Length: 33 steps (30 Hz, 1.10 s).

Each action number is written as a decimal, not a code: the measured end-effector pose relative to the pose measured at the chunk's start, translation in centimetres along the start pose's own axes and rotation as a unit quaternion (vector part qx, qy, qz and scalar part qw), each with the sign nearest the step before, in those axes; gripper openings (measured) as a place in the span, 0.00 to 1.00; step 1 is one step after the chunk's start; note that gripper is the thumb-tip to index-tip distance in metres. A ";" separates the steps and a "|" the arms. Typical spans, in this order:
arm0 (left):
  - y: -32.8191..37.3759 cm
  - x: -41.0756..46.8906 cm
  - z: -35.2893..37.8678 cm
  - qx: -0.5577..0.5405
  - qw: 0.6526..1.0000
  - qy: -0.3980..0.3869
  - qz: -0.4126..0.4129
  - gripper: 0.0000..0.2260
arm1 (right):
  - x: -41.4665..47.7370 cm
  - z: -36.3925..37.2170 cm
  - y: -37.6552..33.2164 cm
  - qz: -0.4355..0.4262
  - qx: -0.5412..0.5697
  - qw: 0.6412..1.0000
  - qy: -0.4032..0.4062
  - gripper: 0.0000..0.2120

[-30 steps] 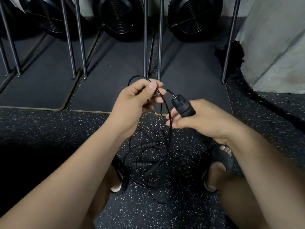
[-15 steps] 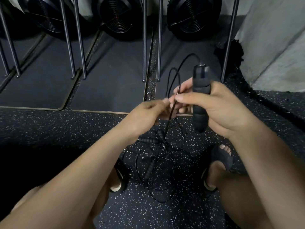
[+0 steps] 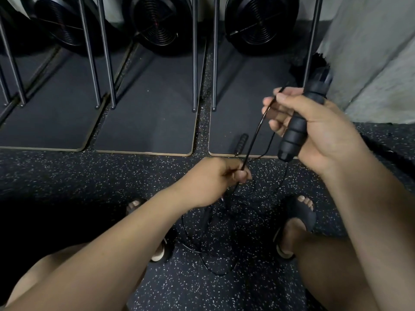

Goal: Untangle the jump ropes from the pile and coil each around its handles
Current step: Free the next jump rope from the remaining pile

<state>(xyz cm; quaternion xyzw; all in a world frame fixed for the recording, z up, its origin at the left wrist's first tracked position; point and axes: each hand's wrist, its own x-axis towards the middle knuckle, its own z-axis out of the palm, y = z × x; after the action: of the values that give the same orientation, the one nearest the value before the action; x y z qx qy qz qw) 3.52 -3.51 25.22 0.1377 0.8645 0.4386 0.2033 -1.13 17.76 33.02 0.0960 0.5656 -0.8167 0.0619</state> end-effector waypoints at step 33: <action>1.5 -0.5 -3.4 -0.220 0.969 0.042 -0.099 0.28 | -2.4 2.3 1.1 0.002 -0.116 0.972 -0.205 0.12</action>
<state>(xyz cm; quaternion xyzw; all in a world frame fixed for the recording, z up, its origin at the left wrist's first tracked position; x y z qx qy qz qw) 2.45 -5.22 28.37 -0.0153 0.7636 0.6013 0.2350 1.26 15.18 33.35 -0.0800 0.6318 -0.7476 0.1884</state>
